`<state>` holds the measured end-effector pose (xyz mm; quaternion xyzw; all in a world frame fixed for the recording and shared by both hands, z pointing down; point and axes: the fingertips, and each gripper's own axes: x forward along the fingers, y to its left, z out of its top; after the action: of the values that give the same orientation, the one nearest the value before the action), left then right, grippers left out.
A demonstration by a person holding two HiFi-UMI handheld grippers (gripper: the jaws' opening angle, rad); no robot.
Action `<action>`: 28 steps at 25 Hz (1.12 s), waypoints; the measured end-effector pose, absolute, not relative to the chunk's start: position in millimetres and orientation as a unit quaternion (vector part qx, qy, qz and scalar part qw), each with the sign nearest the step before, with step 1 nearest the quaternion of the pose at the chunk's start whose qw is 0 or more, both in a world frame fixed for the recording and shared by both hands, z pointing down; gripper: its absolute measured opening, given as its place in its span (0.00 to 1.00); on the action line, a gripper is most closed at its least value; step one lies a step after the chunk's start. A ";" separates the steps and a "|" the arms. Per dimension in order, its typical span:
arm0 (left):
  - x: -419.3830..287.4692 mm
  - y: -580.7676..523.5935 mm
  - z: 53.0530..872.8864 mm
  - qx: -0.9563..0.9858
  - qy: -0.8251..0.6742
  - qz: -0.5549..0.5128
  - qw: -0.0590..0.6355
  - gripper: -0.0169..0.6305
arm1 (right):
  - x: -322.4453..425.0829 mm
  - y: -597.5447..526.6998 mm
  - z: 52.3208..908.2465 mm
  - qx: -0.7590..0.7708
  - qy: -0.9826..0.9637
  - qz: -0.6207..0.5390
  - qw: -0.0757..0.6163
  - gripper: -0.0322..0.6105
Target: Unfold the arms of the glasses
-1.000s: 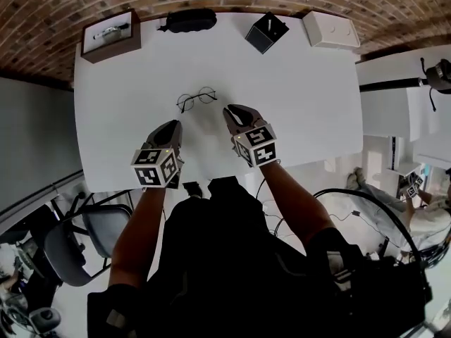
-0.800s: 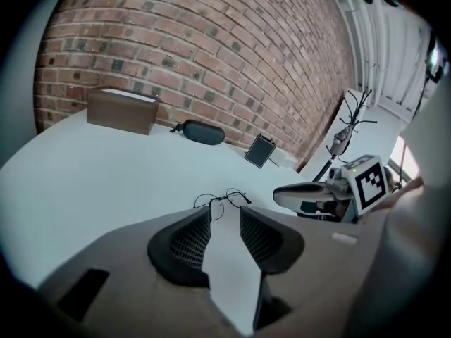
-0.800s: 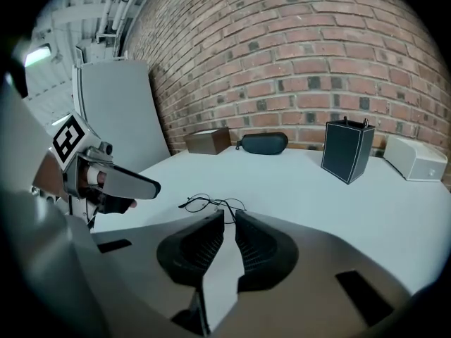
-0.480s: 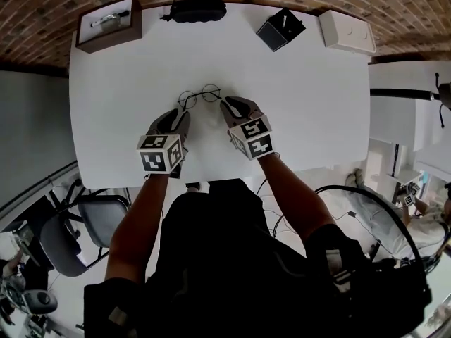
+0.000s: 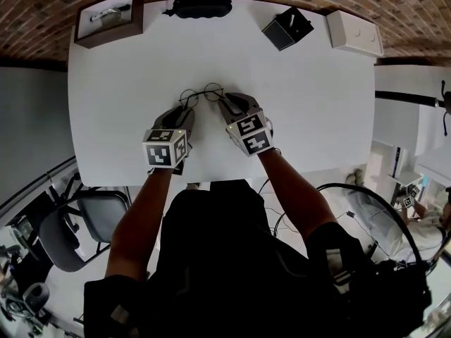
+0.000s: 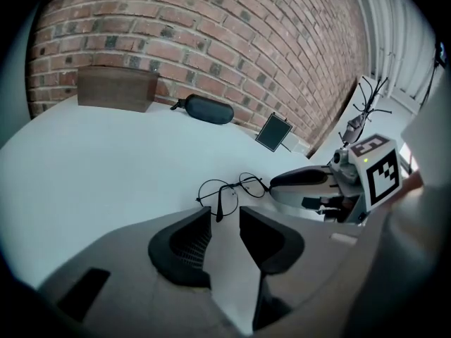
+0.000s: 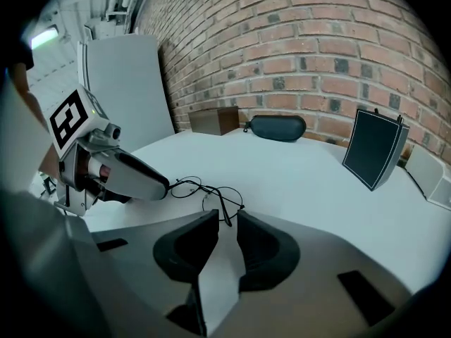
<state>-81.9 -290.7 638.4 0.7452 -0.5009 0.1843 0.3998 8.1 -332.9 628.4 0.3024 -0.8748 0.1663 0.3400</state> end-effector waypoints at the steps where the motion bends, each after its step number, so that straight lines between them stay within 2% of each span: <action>1: -81.7 -291.4 639.3 0.745 -0.500 0.188 0.399 0.23 | 7.9 -333.2 630.0 0.300 -0.875 0.165 0.343 0.15; 12: -86.8 -293.8 647.8 0.737 -0.505 0.231 0.386 0.11 | 6.1 -334.6 638.2 0.287 -0.872 0.154 0.366 0.14; 20: -87.5 -294.3 649.3 0.740 -0.502 0.253 0.370 0.09 | 2.2 -332.9 637.7 0.275 -0.874 0.121 0.383 0.10; 28: -87.2 -288.9 646.9 0.741 -0.503 0.249 0.370 0.08 | -0.1 -324.6 629.2 0.274 -0.882 0.107 0.369 0.09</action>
<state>-87.2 -288.9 646.9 0.7407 -0.5025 0.2489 0.3700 -0.1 -324.6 629.2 0.2744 -0.8816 0.1072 0.3689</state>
